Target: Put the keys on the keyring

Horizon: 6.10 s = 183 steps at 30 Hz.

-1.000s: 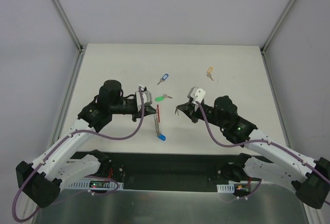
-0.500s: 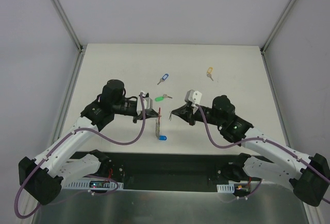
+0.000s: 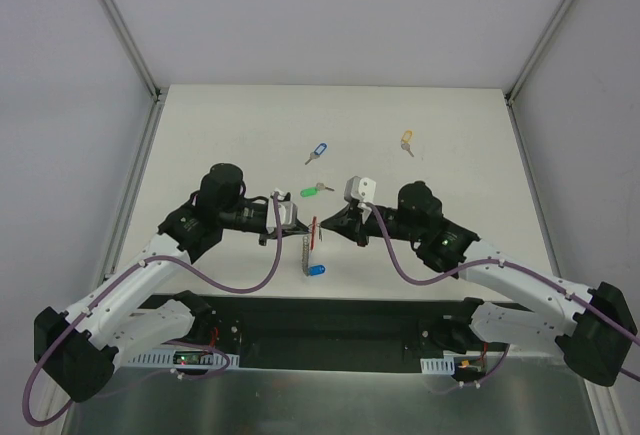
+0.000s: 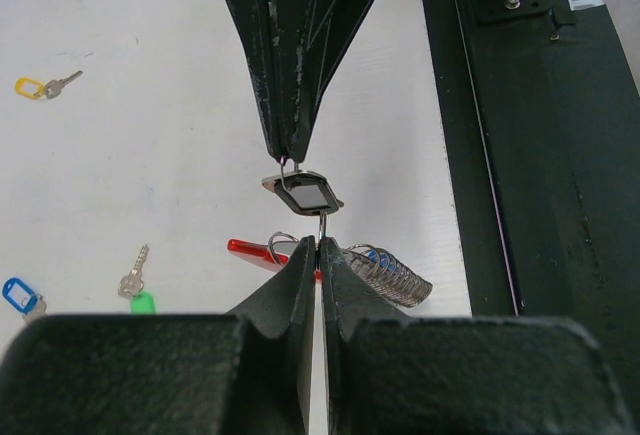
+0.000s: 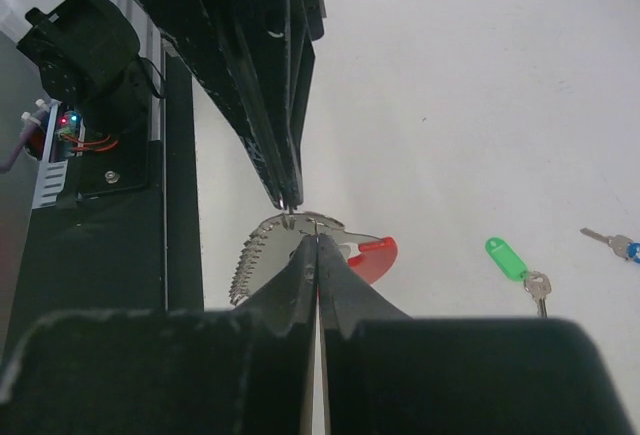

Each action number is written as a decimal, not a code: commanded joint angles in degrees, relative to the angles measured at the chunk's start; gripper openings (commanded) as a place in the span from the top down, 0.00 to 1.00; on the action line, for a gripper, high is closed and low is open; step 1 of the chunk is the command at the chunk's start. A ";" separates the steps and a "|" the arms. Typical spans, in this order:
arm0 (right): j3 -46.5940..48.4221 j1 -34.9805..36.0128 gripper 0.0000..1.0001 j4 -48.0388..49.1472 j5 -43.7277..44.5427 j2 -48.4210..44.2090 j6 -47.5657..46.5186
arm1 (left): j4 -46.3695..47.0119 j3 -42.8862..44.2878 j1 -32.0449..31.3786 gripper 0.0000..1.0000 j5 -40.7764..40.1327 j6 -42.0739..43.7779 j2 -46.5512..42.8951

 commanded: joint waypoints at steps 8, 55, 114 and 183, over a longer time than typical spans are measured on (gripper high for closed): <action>-0.61 1.99 0.99 1.46 4.43 -3.54 -2.59 | 27.77 -10.20 -0.58 1.00 -1.40 -15.70 -2.48; -1.14 2.26 0.99 -2.76 4.87 -5.13 -6.02 | 34.65 -10.30 -0.58 1.00 3.96 -22.74 2.45; -0.44 2.78 0.99 -3.20 3.82 -4.95 -6.29 | 33.59 -9.69 -0.58 1.00 5.19 -22.39 3.24; -2.99 2.43 0.99 -2.32 1.18 -5.65 -3.56 | 29.64 -9.95 -0.50 1.00 8.35 -14.39 3.24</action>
